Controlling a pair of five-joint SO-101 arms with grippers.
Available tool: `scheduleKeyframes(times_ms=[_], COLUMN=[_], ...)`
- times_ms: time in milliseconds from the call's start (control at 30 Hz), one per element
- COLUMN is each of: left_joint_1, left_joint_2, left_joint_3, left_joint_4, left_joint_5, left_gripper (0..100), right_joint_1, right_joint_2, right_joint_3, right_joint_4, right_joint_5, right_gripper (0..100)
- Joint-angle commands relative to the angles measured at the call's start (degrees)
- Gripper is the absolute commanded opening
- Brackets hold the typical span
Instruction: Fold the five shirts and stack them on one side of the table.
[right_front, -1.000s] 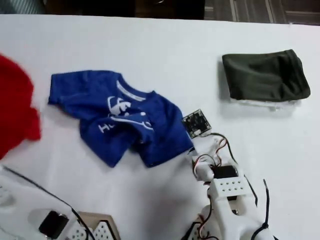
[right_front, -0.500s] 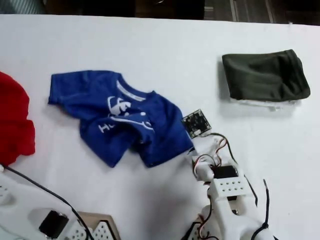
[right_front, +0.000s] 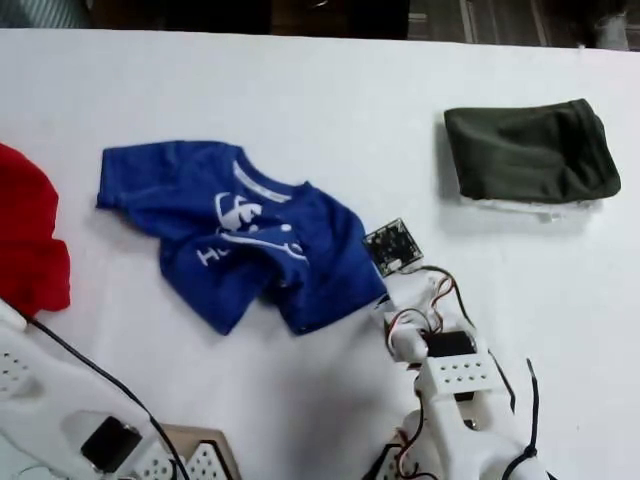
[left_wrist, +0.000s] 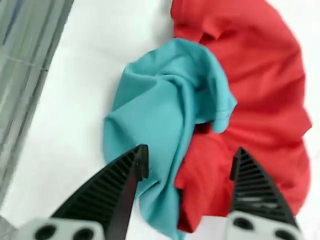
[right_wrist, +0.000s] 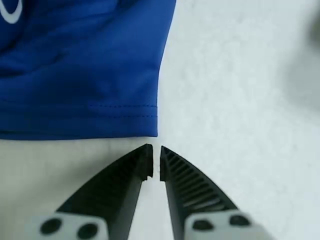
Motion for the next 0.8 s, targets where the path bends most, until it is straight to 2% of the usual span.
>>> scheduleKeyframes(times_ms=[0, 167, 433, 633, 767], left_joint_1=[3.16, 8.44, 16.88, 22.59, 26.55], left_joint_2=[-0.97, -4.84, -25.85, -35.16, -37.63], left_joint_3=[1.54, 10.86, 36.88, 60.18, 70.9], left_joint_4=[0.88, 1.05, 0.35, -9.05, -13.19], left_joint_5=[2.99, 6.07, 6.42, 6.59, 6.59], left_gripper=[28, 28, 28, 28, 28], right_joint_1=[0.75, 0.75, 0.75, 0.75, 0.75], right_joint_2=[-1.54, -1.54, -1.54, -1.54, -1.54], right_joint_3=[-0.26, -0.26, -0.26, -0.26, -0.26], right_joint_4=[-1.1, -1.1, -1.1, -1.1, -1.1], right_joint_5=[-0.44, -0.44, -0.44, -0.44, -0.44], right_gripper=[3.8, 3.8, 3.6, 3.5, 3.5])
